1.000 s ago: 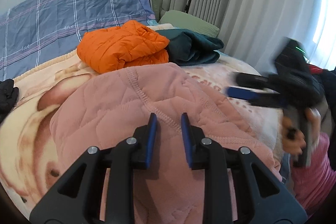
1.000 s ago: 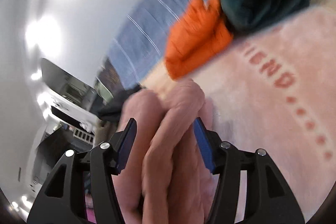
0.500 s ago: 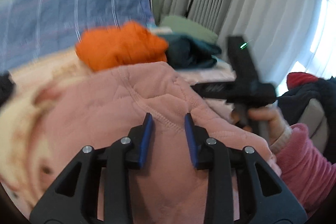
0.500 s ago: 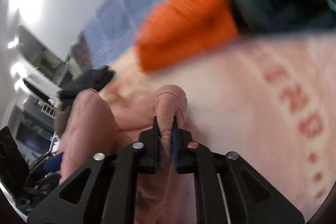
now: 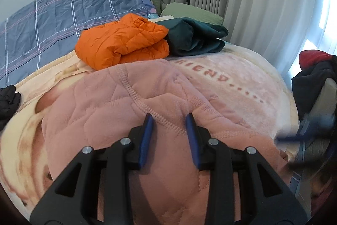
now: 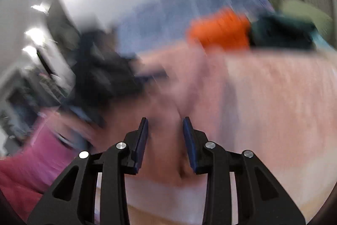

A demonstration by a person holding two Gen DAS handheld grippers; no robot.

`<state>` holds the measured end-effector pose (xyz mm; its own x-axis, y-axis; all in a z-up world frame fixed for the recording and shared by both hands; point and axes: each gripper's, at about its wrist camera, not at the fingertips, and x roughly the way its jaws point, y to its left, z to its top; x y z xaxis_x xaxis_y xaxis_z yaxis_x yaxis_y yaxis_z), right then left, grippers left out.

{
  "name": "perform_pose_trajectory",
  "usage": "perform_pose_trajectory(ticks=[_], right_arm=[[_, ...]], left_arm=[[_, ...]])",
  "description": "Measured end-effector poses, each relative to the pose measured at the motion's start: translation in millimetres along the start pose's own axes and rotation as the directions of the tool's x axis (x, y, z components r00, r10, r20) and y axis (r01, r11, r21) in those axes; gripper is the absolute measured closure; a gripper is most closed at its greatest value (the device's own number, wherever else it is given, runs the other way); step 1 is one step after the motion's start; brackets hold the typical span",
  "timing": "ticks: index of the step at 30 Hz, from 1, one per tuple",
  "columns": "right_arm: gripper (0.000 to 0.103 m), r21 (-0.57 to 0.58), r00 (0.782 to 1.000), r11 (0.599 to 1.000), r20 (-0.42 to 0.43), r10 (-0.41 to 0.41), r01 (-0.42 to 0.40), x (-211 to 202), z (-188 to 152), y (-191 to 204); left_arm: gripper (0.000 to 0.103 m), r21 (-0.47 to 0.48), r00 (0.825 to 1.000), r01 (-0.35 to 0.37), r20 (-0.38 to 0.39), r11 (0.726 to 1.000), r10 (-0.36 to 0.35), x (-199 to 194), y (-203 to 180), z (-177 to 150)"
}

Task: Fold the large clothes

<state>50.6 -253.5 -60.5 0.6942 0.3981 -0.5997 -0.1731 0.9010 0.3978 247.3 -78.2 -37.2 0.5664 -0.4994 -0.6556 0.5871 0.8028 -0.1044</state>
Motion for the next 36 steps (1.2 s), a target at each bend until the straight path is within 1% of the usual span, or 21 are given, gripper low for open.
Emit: perform_pose_trajectory(ticks=[1, 2, 3, 4, 6, 7, 9, 10, 12, 13, 14, 15, 16, 21, 26, 29, 30, 31, 32, 33, 36], right_arm=[[0.068, 0.060, 1.000, 0.998, -0.015, 0.010, -0.009, 10.3, -10.7, -10.4], [0.070, 0.166, 0.998, 0.985, -0.006, 0.056, -0.054, 16.9, -25.8, -27.3], [0.071, 0.215, 0.997, 0.974, 0.005, 0.078, -0.077, 17.5, -31.5, -33.8], [0.071, 0.231, 0.996, 0.969, 0.013, 0.086, -0.087, 13.2, -32.9, -35.7], [0.072, 0.206, 0.997, 0.976, -0.002, 0.071, -0.069, 8.4, -30.8, -31.7], [0.072, 0.199, 0.998, 0.978, -0.009, 0.061, -0.058, 9.5, -30.9, -30.1], [0.072, 0.186, 0.999, 0.982, -0.019, 0.040, -0.036, 13.3, -28.4, -28.7], [0.072, 0.178, 0.999, 0.984, -0.019, 0.034, -0.030, 14.0, -28.0, -28.4], [0.071, 0.151, 1.000, 0.988, -0.016, 0.018, -0.015, 15.1, -27.1, -21.1], [0.071, 0.131, 1.000, 0.991, -0.017, 0.003, -0.001, 17.2, -27.2, -18.9], [0.071, 0.104, 0.999, 0.994, -0.014, -0.029, 0.031, 18.2, -27.5, -16.0], [0.070, 0.090, 0.999, 0.995, -0.011, -0.047, 0.048, 21.1, -26.2, -12.8], [0.070, 0.084, 0.998, 0.995, -0.011, -0.054, 0.055, 21.5, -26.2, -11.4], [0.070, 0.084, 0.999, 0.995, -0.020, -0.045, 0.046, 24.5, -25.1, -15.1], [0.070, 0.075, 0.997, 0.995, -0.027, -0.070, 0.071, 20.7, -29.1, -4.0], [0.070, 0.088, 0.998, 0.994, -0.031, -0.059, 0.062, 21.0, -27.5, -5.8], [0.070, 0.092, 0.998, 0.994, -0.031, -0.053, 0.056, 20.5, -28.3, -7.1], [0.070, 0.094, 0.998, 0.994, -0.028, -0.052, 0.054, 19.1, -29.1, -7.4], [0.069, 0.095, 0.998, 0.993, -0.022, -0.062, 0.063, 18.8, -29.3, -5.9], [0.069, 0.092, 0.997, 0.993, -0.017, -0.076, 0.078, 18.8, -29.6, -3.6], [0.067, 0.068, 0.990, 0.988, -0.001, -0.141, 0.141, 19.3, -30.4, 3.4]], left_arm=[[0.069, -0.004, 1.000, 0.012, -0.002, 1.000, -0.012, -1.5, 2.3, 0.6], [0.069, -0.010, 0.999, 0.033, -0.005, 0.999, -0.033, -3.3, 3.3, 2.1], [0.069, -0.017, 0.998, 0.059, -0.006, 0.998, -0.059, -7.1, 4.8, 3.4], [0.069, -0.020, 0.997, 0.071, -0.005, 0.997, -0.071, -11.6, 4.7, 7.6], [0.065, 0.000, 1.000, 0.026, 0.018, 1.000, -0.026, -21.4, 4.5, 16.5], [0.065, 0.020, 0.999, -0.019, 0.035, 1.000, 0.019, -25.1, 5.2, 23.2], [0.067, 0.020, 0.998, -0.058, 0.035, 0.998, 0.058, -23.4, 11.9, 31.9], [0.072, 0.015, 0.996, -0.089, 0.011, 0.996, 0.089, -13.5, 18.0, 32.9], [0.072, 0.059, 0.988, -0.136, -0.071, 0.989, 0.140, 17.3, 22.4, 22.9], [0.072, 0.083, 0.979, -0.155, -0.120, 0.984, 0.165, 38.6, 25.0, 15.1], [0.072, 0.069, 0.976, -0.155, -0.141, 0.986, 0.163, 46.1, 28.6, 13.8], [0.073, 0.045, 0.978, -0.137, -0.153, 0.989, 0.143, 47.2, 31.8, 17.1], [0.073, 0.053, 0.976, -0.139, -0.162, 0.989, 0.146, 48.6, 31.1, 18.5], [0.073, 0.073, 0.974, -0.150, -0.160, 0.986, 0.160, 48.9, 29.7, 16.6], [0.073, 0.079, 0.975, -0.157, -0.146, 0.984, 0.168, 45.0, 26.8, 19.1], [0.078, 0.090, 0.985, -0.124, -0.112, 0.988, 0.134, 27.9, 16.2, 33.5], [0.085, 0.095, 0.988, -0.107, -0.105, 0.990, 0.117, 24.7, 13.4, 37.5], [0.089, 0.106, 0.992, -0.072, -0.095, 0.992, 0.082, 20.7, 8.1, 44.0], [0.089, 0.121, 0.994, -0.053, -0.093, 0.991, 0.064, 21.0, 2.9, 48.7], [0.089, 0.139, 0.993, -0.059, -0.097, 0.989, 0.073, 25.5, -1.8, 51.5], [0.089, 0.211, 0.966, -0.126, -0.197, 0.969, 0.169, 69.0, -11.0, 44.5]])
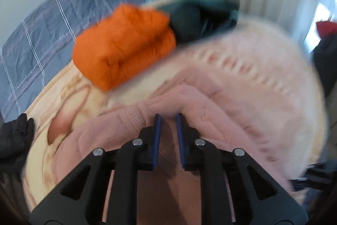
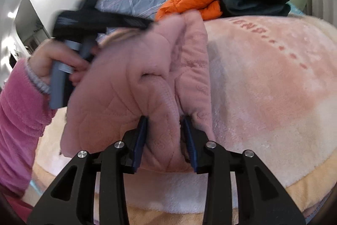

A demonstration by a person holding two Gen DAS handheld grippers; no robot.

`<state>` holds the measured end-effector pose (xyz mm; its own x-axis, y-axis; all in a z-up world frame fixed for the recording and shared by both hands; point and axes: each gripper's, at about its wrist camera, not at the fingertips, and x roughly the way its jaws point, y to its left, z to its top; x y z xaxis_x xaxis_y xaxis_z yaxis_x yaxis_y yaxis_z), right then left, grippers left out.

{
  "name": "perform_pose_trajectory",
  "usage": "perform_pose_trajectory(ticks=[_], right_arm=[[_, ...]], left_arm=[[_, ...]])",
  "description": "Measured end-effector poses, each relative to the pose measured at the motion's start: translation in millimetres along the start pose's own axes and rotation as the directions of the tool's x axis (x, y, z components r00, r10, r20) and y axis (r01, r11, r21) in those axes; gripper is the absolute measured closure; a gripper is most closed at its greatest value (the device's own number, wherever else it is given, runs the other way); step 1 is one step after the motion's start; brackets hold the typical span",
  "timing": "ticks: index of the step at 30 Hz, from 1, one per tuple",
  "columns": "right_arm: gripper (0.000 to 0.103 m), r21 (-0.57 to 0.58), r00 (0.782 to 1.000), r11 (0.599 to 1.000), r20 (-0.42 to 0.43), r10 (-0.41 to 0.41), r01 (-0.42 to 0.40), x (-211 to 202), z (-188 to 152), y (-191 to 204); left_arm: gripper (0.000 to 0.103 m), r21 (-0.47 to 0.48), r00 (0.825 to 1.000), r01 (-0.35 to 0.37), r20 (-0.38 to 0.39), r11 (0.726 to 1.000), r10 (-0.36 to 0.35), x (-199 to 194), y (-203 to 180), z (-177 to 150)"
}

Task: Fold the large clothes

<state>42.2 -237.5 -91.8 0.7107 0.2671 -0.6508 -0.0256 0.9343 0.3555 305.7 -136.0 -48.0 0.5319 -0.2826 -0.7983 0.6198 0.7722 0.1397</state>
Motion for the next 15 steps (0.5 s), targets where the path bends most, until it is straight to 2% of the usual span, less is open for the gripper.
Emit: perform_pose_trajectory(ticks=[2, 5, 7, 10, 15], right_arm=[[0.067, -0.003, 1.000, 1.000, 0.005, -0.024, 0.024, 3.2, 1.1, -0.3], [0.066, 0.051, 1.000, 0.998, -0.007, 0.023, -0.022, 9.8, 2.0, -14.2], [0.066, 0.068, 0.999, 0.997, -0.005, 0.041, -0.041, 12.2, 0.7, -19.1], [0.066, 0.026, 1.000, 1.000, -0.004, 0.016, -0.016, 10.9, 0.2, -13.7], [0.066, 0.026, 0.999, 0.999, -0.034, 0.024, -0.023, 7.2, 6.1, -12.5]], left_arm=[[0.089, 0.005, 0.999, -0.017, -0.032, 1.000, 0.017, 17.3, -1.3, 0.8], [0.089, -0.023, 0.999, 0.006, -0.047, 1.000, -0.008, 23.4, 4.5, -0.6], [0.089, -0.047, 0.999, 0.024, -0.039, 0.999, -0.026, 23.4, 7.5, -3.0], [0.088, -0.063, 0.999, 0.037, -0.025, 0.997, -0.039, 19.7, 9.2, -5.1], [0.087, -0.074, 1.000, 0.023, 0.008, 0.997, -0.023, 7.1, 9.9, -6.7]])
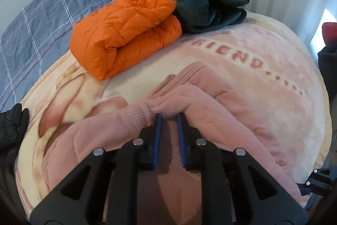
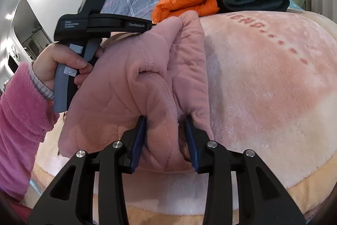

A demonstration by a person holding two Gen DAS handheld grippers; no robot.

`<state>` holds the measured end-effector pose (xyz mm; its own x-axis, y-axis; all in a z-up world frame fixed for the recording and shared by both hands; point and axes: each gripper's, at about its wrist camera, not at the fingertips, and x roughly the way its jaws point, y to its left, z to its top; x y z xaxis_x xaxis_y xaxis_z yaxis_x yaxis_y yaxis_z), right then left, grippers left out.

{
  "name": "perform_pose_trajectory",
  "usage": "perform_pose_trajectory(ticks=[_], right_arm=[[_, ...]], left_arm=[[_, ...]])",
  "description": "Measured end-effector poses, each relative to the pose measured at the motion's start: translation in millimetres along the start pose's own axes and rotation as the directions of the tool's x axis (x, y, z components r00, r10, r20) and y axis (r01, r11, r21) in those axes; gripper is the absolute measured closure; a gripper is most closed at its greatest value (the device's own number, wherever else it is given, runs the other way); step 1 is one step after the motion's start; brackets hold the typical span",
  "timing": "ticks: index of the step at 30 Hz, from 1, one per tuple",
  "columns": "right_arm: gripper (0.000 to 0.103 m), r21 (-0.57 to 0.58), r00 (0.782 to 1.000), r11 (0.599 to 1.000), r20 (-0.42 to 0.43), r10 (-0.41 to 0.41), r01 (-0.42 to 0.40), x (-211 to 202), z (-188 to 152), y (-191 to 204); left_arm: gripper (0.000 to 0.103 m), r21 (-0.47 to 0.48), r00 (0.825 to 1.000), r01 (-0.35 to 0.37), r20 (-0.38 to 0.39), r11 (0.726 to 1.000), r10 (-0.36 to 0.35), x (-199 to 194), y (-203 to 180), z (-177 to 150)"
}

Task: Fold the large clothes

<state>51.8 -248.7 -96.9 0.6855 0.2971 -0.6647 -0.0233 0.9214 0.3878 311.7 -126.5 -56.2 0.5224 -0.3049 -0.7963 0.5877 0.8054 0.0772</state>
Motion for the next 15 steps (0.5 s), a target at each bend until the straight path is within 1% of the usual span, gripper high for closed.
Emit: perform_pose_trajectory(ticks=[2, 4, 6, 7, 8, 11, 12, 13, 14, 15], right_arm=[[0.065, -0.011, 1.000, 1.000, -0.017, -0.004, 0.004, -9.2, 5.6, 3.4], [0.065, -0.035, 1.000, 0.999, -0.005, -0.025, 0.025, -23.5, 13.2, 11.0], [0.065, -0.076, 0.998, 0.996, 0.051, -0.047, 0.051, -43.2, 24.9, 23.8], [0.065, -0.093, 0.995, 0.994, 0.087, -0.044, 0.052, -51.4, 30.4, 29.8], [0.065, -0.129, 0.990, 0.991, 0.138, -0.021, 0.039, -60.8, 39.6, 40.6], [0.066, -0.179, 0.982, 0.983, 0.189, -0.006, 0.041, -59.3, 51.6, 53.9], [0.068, -0.175, 0.984, 0.983, 0.180, -0.021, 0.053, -49.1, 54.1, 52.4], [0.070, -0.155, 0.989, 0.986, 0.144, -0.039, 0.062, -32.8, 55.0, 46.1], [0.070, -0.123, 0.995, 0.991, 0.096, -0.040, 0.052, -14.9, 54.1, 35.1], [0.068, -0.079, 0.999, 0.997, 0.040, -0.018, 0.021, 5.9, 49.6, 20.3]], left_arm=[[0.087, 0.005, 0.999, 0.004, 0.034, 1.000, -0.004, -15.0, -0.1, 1.5], [0.087, 0.002, 0.997, 0.019, 0.075, 1.000, -0.020, -33.4, 3.2, 2.9], [0.087, 0.008, 0.996, 0.014, 0.084, 1.000, -0.014, -40.6, 4.6, 3.2], [0.087, 0.019, 0.997, 0.004, 0.072, 1.000, -0.005, -37.4, 3.7, 3.0], [0.087, 0.028, 0.999, 0.002, 0.052, 1.000, -0.003, -31.2, 1.7, 1.8], [0.087, 0.009, 0.999, 0.019, 0.036, 1.000, -0.020, -21.4, 0.8, 1.7], [0.087, 0.002, 0.999, 0.025, 0.034, 1.000, -0.025, -20.0, 2.1, 2.2], [0.087, -0.005, 0.999, 0.033, 0.033, 0.999, -0.032, -19.1, 3.9, 2.2], [0.087, -0.021, 0.998, 0.049, 0.034, 0.999, -0.048, -18.5, 8.2, 1.7], [0.086, -0.033, 0.998, 0.054, 0.036, 0.998, -0.053, -18.2, 10.5, 0.4]])
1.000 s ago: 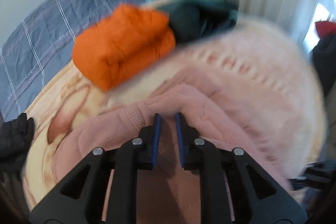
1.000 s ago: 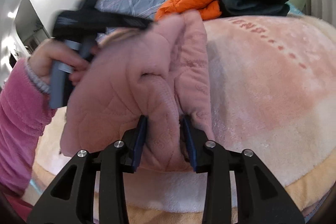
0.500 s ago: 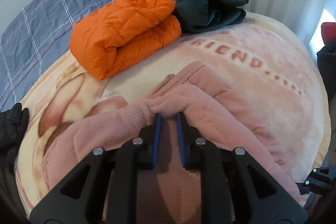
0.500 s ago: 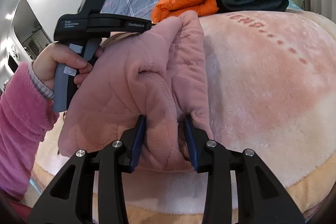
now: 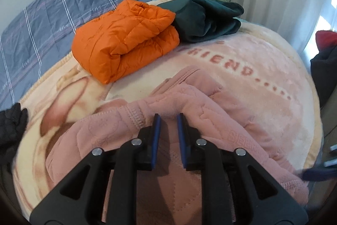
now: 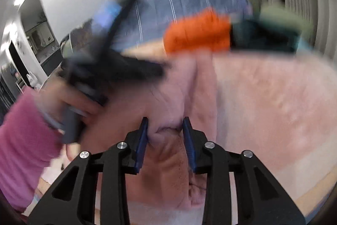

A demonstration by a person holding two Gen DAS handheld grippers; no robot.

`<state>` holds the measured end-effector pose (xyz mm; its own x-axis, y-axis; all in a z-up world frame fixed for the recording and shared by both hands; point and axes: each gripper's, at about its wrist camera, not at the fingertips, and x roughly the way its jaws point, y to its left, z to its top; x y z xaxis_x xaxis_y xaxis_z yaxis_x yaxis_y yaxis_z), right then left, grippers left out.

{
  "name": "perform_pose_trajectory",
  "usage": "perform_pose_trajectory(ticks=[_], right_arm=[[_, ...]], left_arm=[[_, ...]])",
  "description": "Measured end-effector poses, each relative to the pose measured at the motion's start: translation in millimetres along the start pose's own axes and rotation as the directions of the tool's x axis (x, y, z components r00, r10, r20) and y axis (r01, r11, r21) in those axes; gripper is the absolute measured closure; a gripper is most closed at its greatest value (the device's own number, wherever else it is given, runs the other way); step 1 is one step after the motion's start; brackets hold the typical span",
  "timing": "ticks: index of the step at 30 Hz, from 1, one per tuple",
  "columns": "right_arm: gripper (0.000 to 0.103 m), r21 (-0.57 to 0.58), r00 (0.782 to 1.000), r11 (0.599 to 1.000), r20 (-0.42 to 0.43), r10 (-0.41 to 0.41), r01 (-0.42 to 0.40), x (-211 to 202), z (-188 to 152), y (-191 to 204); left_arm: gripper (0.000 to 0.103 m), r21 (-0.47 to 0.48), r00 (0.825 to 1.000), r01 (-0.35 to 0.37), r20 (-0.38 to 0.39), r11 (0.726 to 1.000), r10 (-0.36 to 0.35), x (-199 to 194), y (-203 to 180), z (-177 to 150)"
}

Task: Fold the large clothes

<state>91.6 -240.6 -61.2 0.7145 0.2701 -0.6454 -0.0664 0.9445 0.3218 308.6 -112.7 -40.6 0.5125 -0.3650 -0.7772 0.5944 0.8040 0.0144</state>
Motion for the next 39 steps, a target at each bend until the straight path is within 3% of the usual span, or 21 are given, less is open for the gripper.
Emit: perform_pose_trajectory(ticks=[2, 5, 8, 11, 15, 17, 20, 26, 29, 31, 34, 37, 39], right_arm=[[0.067, 0.070, 0.999, 0.997, -0.027, 0.034, -0.032, 24.7, -14.6, -23.0], [0.068, 0.087, 1.000, 0.996, -0.016, 0.023, -0.022, 19.9, -20.9, -26.8], [0.068, 0.065, 1.000, 0.998, -0.019, 0.007, -0.005, 18.6, -23.3, -26.7], [0.067, 0.089, 0.999, 0.995, -0.021, 0.035, -0.033, 19.4, -24.5, -32.4], [0.067, 0.086, 1.000, 0.996, -0.015, 0.028, -0.026, 18.0, -24.2, -28.3], [0.066, 0.092, 0.999, 0.995, -0.013, 0.044, -0.043, 19.1, -25.1, -28.8], [0.066, 0.085, 1.000, 0.996, -0.007, 0.024, -0.023, 20.5, -26.0, -24.1], [0.066, 0.095, 0.999, 0.994, -0.020, 0.048, -0.046, 18.9, -24.0, -26.6], [0.066, 0.086, 0.999, 0.996, -0.017, 0.041, -0.040, 17.9, -24.1, -27.2], [0.066, 0.093, 0.999, 0.995, -0.013, 0.049, -0.048, 18.3, -24.2, -29.2], [0.066, 0.092, 0.999, 0.995, -0.011, 0.052, -0.051, 18.9, -23.7, -29.9], [0.066, 0.087, 0.998, 0.995, -0.006, 0.055, -0.054, 19.9, -24.2, -29.8], [0.065, 0.078, 0.999, 0.996, 0.002, 0.045, -0.045, 20.8, -24.5, -26.4]], left_arm=[[0.086, -0.040, 1.000, 0.031, 0.002, 0.999, -0.031, 4.0, 5.9, -3.0], [0.085, -0.076, 0.997, 0.072, 0.017, 0.995, -0.071, 3.1, 8.9, -2.5], [0.085, -0.090, 0.992, 0.107, 0.083, 0.990, -0.099, -23.1, 15.9, 0.6], [0.085, -0.083, 0.987, 0.070, 0.151, 0.994, -0.056, -55.6, 33.6, -6.9], [0.085, -0.111, 0.987, 0.061, 0.154, 0.992, -0.043, -70.4, 60.9, -31.7], [0.084, -0.102, 0.996, 0.029, 0.089, 0.994, -0.020, -48.0, 68.7, -49.0], [0.085, -0.084, 0.996, -0.059, 0.058, 0.995, 0.064, -9.6, 66.4, -66.1], [0.089, -0.124, 0.998, 0.000, 0.055, 0.992, 0.007, -17.6, 78.1, -57.1], [0.088, -0.186, 0.989, 0.058, 0.142, 0.981, -0.032, -59.1, 87.8, -57.4], [0.081, -0.185, 0.982, 0.059, 0.186, 0.981, -0.024, -82.2, 87.5, -64.2], [0.072, -0.171, 0.983, 0.024, 0.184, 0.985, 0.008, -96.8, 87.0, -83.0], [0.061, -0.209, 0.990, 0.005, 0.139, 0.978, 0.025, -76.2, 94.1, -100.6], [0.061, -0.224, 0.993, -0.016, 0.107, 0.975, 0.041, -54.5, 96.4, -106.4]])
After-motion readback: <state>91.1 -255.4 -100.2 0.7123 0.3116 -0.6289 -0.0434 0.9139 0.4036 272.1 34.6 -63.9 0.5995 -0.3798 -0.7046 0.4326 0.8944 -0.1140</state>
